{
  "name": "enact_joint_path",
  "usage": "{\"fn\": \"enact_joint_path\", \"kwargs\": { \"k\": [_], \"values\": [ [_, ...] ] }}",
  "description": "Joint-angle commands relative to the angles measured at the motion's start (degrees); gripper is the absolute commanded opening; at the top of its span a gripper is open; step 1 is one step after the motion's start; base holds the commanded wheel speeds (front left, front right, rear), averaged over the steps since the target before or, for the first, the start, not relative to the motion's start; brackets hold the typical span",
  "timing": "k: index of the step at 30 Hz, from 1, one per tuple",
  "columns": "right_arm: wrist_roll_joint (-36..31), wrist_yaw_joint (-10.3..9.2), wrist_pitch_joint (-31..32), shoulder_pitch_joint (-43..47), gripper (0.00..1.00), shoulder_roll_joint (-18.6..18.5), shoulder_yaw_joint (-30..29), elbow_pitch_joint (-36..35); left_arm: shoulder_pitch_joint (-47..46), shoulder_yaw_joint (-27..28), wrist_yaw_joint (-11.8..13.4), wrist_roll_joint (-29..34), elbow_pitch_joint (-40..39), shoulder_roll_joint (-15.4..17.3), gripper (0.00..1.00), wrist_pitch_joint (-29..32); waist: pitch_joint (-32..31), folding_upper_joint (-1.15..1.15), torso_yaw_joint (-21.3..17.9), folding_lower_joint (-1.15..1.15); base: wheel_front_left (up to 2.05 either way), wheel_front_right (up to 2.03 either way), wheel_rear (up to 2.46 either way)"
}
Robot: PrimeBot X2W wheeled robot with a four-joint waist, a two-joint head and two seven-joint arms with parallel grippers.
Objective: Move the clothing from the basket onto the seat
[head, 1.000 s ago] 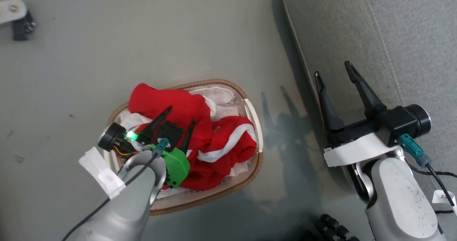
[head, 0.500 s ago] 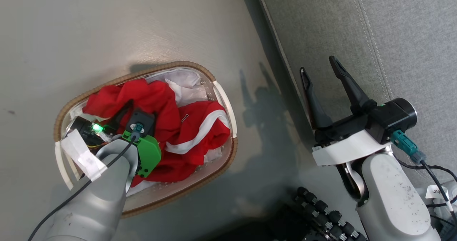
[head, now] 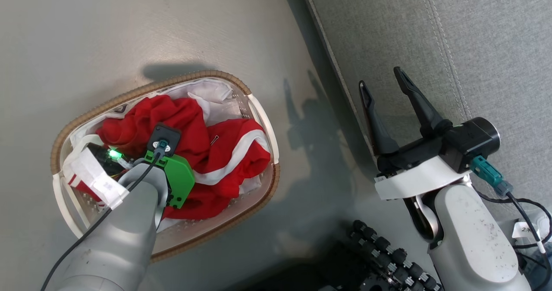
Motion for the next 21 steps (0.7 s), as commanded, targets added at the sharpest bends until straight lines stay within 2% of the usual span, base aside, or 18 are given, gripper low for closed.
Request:
{"fn": "enact_joint_path", "kwargs": {
  "k": [1,7,21],
  "values": [
    [0.2,-0.04,-0.12,-0.38,1.0,-0.13,-0.15,0.31,0.13,0.12,-0.28,-0.45,0.07,-0.15,0.0,-0.48,-0.64,0.0,0.49,-0.01,0.0,0.0,0.0],
    [-0.57,-0.04,-0.12,-0.05,1.0,-0.14,-0.58,0.86,2.47,0.24,-1.04,-2.1,-1.95,-0.84,0.0,-1.09,-3.3,0.0,2.04,-0.01,0.0,0.0,0.0],
    [-5.5,-0.04,-0.12,4.8,1.0,-0.17,-3.54,3.65,13.69,-0.46,-2.96,-2.55,-19.98,0.35,0.0,-1.03,-16.08,0.0,8.65,-0.01,0.0,0.0,0.0]
  ]
}}
